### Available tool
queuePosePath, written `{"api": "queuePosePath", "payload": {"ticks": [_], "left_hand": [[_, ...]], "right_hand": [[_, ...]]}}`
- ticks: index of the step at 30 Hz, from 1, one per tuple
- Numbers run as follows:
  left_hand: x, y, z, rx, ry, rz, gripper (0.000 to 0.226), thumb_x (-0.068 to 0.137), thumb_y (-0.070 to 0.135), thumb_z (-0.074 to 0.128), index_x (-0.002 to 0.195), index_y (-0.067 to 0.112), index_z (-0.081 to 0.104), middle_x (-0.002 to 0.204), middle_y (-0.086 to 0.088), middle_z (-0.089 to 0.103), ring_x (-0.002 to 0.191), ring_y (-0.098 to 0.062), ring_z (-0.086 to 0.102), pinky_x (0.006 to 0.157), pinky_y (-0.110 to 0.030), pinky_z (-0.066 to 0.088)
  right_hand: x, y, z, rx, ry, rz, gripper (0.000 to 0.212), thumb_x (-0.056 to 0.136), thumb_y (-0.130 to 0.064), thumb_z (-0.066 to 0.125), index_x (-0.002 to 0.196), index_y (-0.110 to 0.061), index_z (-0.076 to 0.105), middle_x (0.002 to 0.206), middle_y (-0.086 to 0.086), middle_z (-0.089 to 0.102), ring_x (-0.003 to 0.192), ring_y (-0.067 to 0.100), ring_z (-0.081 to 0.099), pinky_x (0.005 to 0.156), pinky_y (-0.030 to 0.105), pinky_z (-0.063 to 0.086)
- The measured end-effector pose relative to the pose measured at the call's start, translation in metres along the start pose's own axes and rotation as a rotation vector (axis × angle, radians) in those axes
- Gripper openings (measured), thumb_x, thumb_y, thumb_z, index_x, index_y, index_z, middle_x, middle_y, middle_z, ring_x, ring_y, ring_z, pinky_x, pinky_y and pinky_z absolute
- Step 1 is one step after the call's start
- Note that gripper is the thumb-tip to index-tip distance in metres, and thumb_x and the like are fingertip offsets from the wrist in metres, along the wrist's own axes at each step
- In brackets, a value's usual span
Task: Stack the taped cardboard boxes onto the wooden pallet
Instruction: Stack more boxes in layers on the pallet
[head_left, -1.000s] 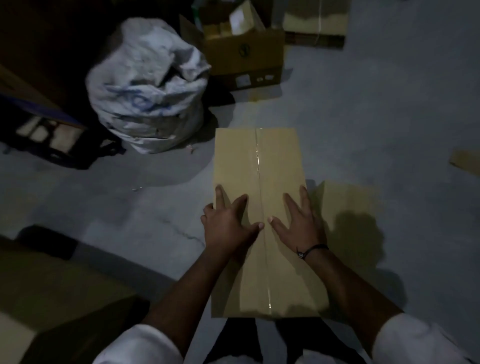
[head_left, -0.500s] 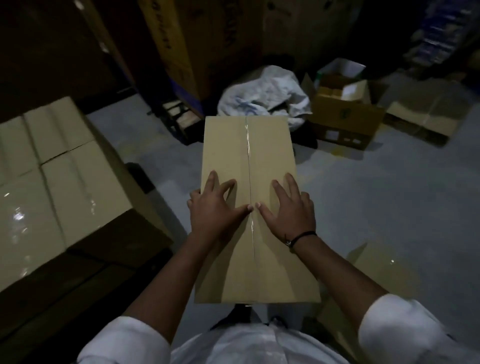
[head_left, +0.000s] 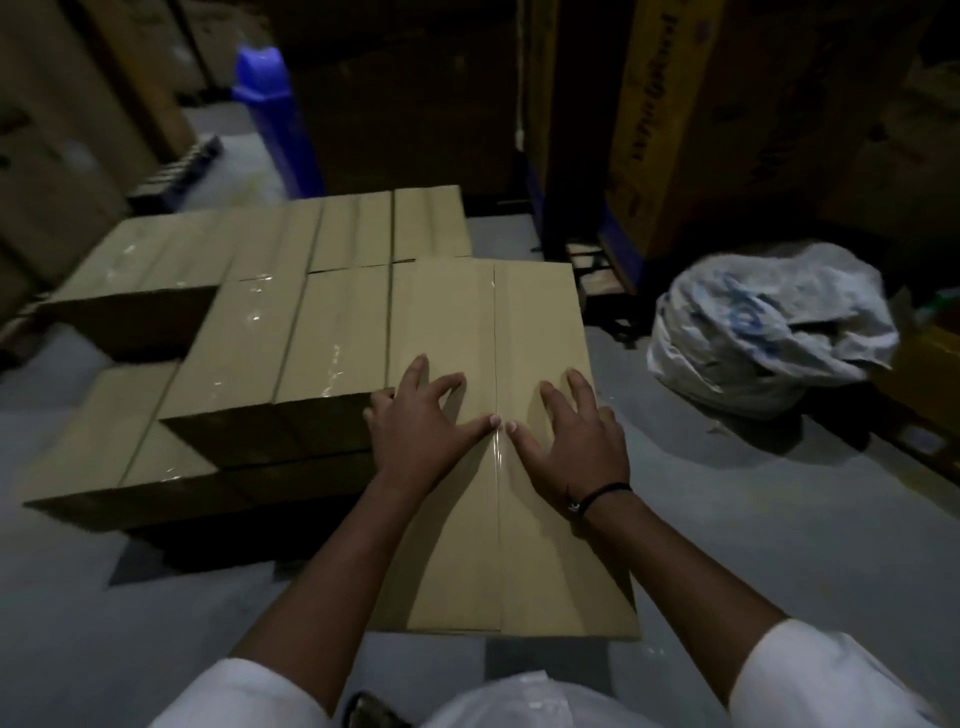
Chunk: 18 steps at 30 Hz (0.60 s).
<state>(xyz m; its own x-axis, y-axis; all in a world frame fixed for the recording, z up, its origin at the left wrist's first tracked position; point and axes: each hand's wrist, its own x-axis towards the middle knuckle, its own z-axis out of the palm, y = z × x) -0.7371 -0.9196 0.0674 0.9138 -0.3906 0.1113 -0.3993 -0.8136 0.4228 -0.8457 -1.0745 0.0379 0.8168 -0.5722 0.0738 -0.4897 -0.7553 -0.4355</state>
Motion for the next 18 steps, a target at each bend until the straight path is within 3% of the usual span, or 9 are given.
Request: {"api": "queuePosePath", "payload": {"ticks": [11, 18], "left_hand": [[0.032, -0.269, -0.139, 0.105, 0.18, -0.218, 0.081, 0.067, 0.085, 0.066, 0.138, 0.049, 0.055, 0.165, 0.008, 0.027, 0.14, -0.037, 0.033, 0.108, -0.049, 0.032], [0.044, -0.39, -0.201, 0.224, 0.197, -0.33, 0.083, 0.065, 0.09, 0.061, 0.138, 0.05, 0.055, 0.164, 0.012, 0.027, 0.131, -0.036, 0.035, 0.097, -0.042, 0.033]], "right_hand": [[0.023, -0.283, 0.135, 0.091, -0.079, -0.278, 0.074, 0.088, -0.078, 0.041, 0.149, -0.037, 0.033, 0.166, -0.002, 0.016, 0.137, 0.035, 0.042, 0.108, 0.052, 0.042], [0.027, -0.413, 0.204, 0.184, -0.154, -0.359, 0.076, 0.087, -0.078, 0.044, 0.148, -0.033, 0.04, 0.164, -0.001, 0.023, 0.135, 0.035, 0.045, 0.106, 0.049, 0.044]]}}
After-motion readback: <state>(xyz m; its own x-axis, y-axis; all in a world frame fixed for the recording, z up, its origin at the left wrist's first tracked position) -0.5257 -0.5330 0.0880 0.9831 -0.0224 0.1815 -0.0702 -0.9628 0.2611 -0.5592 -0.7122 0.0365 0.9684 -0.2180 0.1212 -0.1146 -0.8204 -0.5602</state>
